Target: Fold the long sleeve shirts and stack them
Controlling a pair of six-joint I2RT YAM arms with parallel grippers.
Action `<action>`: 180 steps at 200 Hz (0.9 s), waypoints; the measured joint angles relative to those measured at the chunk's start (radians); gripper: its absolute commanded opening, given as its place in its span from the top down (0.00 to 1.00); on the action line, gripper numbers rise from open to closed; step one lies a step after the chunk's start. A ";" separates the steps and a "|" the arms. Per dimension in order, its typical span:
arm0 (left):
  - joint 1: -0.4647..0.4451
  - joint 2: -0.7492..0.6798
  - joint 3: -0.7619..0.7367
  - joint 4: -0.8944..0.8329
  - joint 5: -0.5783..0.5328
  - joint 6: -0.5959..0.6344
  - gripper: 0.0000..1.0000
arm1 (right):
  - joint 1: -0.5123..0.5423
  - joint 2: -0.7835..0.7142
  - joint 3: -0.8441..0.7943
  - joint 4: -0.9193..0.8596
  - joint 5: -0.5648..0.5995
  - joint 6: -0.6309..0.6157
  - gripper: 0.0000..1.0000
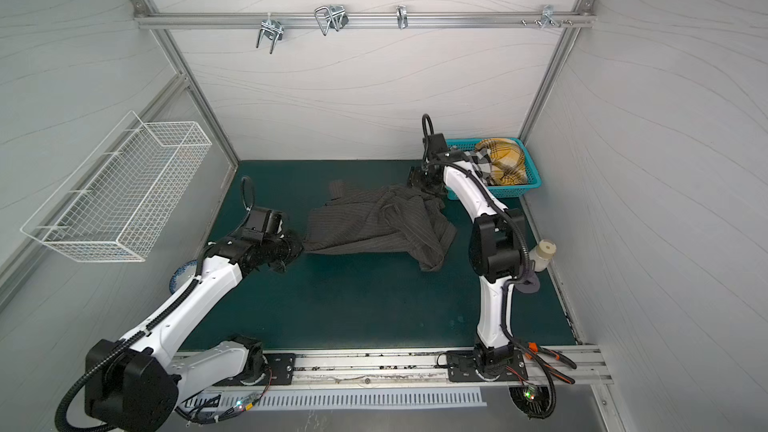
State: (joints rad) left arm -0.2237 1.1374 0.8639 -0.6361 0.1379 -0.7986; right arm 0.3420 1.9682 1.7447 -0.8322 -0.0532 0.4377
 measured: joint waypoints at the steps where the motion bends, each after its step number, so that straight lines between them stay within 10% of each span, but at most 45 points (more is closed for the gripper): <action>1: 0.002 0.002 0.002 0.000 0.001 0.000 1.00 | 0.002 -0.006 -0.010 -0.004 0.005 0.002 0.09; 65: 0.048 0.269 0.257 0.007 0.085 0.012 1.00 | 0.211 -0.809 -0.749 -0.019 0.182 0.058 0.04; 97: 0.053 0.293 0.304 0.006 0.114 0.022 1.00 | 0.210 -0.732 -0.875 -0.008 0.196 0.095 0.12; 180: 0.053 0.303 0.413 0.006 0.131 0.047 1.00 | 0.188 -0.498 -0.802 0.024 0.279 0.145 0.83</action>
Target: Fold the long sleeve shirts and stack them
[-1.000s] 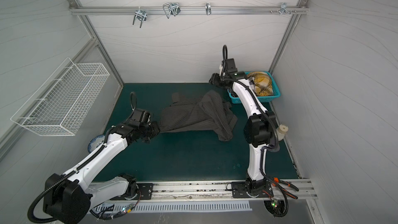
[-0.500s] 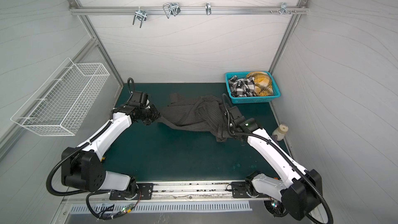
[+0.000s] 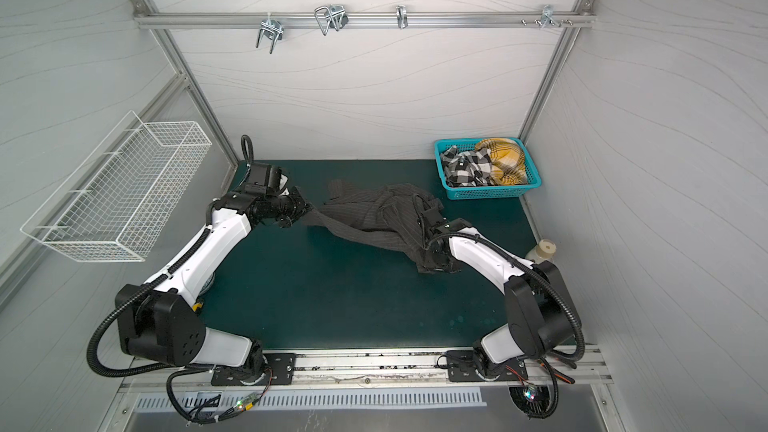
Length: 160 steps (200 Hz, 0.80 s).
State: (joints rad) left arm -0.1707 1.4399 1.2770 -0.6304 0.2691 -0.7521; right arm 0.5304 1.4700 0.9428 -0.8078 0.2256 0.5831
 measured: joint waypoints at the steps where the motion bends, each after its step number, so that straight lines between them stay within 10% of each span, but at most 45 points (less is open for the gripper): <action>1: 0.000 0.000 0.001 0.000 0.000 0.000 1.00 | 0.000 0.000 0.000 0.000 0.000 0.003 0.83; 18: 0.000 0.013 0.030 0.001 -0.004 0.007 1.00 | 0.000 0.000 -0.014 0.015 -0.001 -0.007 1.00; 58: 0.038 0.123 0.216 -0.088 -0.069 0.017 1.00 | -0.010 -0.034 0.001 0.031 -0.064 -0.080 1.00; 117: 0.150 0.463 1.212 -0.356 -0.246 -0.053 1.00 | -0.212 -0.182 0.592 0.085 -0.289 -0.278 1.00; 160: 0.266 0.248 0.961 -0.402 -0.227 -0.113 1.00 | -0.509 -0.104 0.819 0.026 -0.585 -0.236 1.00</action>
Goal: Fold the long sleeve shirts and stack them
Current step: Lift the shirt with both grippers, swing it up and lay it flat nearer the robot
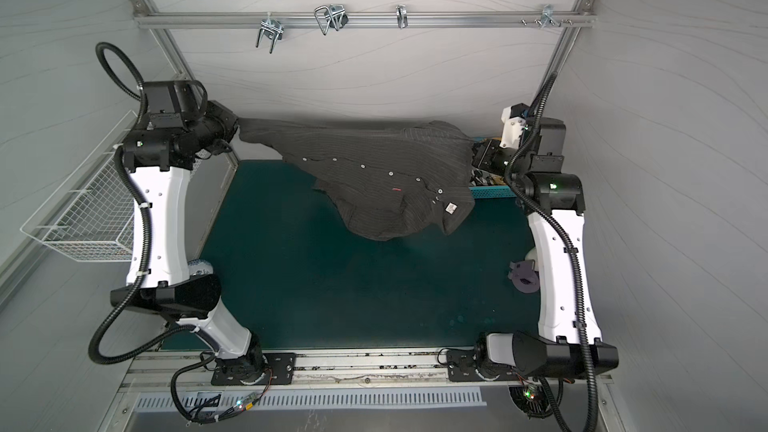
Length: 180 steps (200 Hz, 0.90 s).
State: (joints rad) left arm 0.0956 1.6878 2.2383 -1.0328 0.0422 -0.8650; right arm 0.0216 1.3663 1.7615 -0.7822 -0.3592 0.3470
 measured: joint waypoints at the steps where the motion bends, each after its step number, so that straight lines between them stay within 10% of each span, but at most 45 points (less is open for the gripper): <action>1: 0.002 -0.002 -0.008 0.001 0.001 0.000 1.00 | 0.000 0.000 -0.003 -0.001 -0.004 0.000 1.00; 42: 0.023 -0.121 -0.695 0.167 0.060 0.013 1.00 | -0.004 -0.035 -0.431 -0.002 -0.080 0.027 1.00; 87: 0.013 -0.233 -0.930 0.195 0.090 0.084 1.00 | 0.017 -0.164 -0.678 -0.008 -0.070 0.034 1.00; 127: -0.031 -0.091 -0.783 0.254 0.096 0.084 1.00 | 0.085 0.071 -0.566 0.055 -0.005 0.079 1.00; 180: -0.054 0.357 -0.011 0.298 0.125 -0.032 1.00 | 0.051 0.474 0.191 0.042 0.079 0.103 1.00</action>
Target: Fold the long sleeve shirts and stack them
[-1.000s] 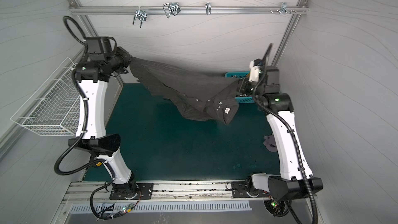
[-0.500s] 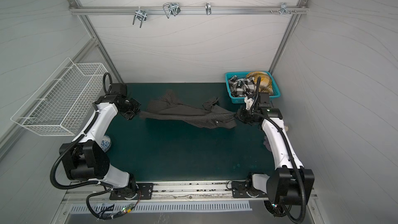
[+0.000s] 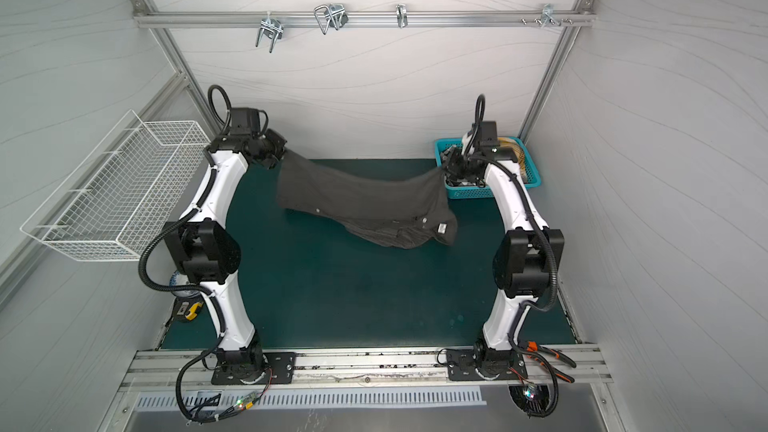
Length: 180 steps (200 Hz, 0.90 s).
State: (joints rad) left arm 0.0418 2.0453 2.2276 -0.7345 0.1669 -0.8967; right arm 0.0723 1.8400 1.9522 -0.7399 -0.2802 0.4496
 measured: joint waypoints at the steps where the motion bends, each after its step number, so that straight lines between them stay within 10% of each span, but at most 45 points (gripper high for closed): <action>1: 0.000 0.004 0.018 0.001 -0.002 -0.002 1.00 | -0.002 0.000 0.013 0.002 0.002 0.000 1.00; 33: 0.037 -0.158 0.068 0.053 -0.033 -0.068 1.00 | -0.032 -0.115 0.192 0.043 0.011 0.016 1.00; 99: 0.074 -0.964 -1.016 0.153 -0.056 -0.047 1.00 | 0.093 -0.661 -0.579 0.108 0.072 0.020 1.00; 139: 0.073 -0.995 -1.587 0.169 -0.039 -0.018 1.00 | 0.112 -0.681 -1.158 0.141 0.130 0.041 1.00; 180: 0.073 -0.906 -1.697 0.174 -0.039 -0.011 1.00 | 0.117 -0.666 -1.300 0.163 0.146 0.056 1.00</action>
State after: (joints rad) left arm 0.1150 1.1397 0.5304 -0.5602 0.1276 -0.9081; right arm 0.1894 1.1740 0.6521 -0.5770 -0.1345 0.5056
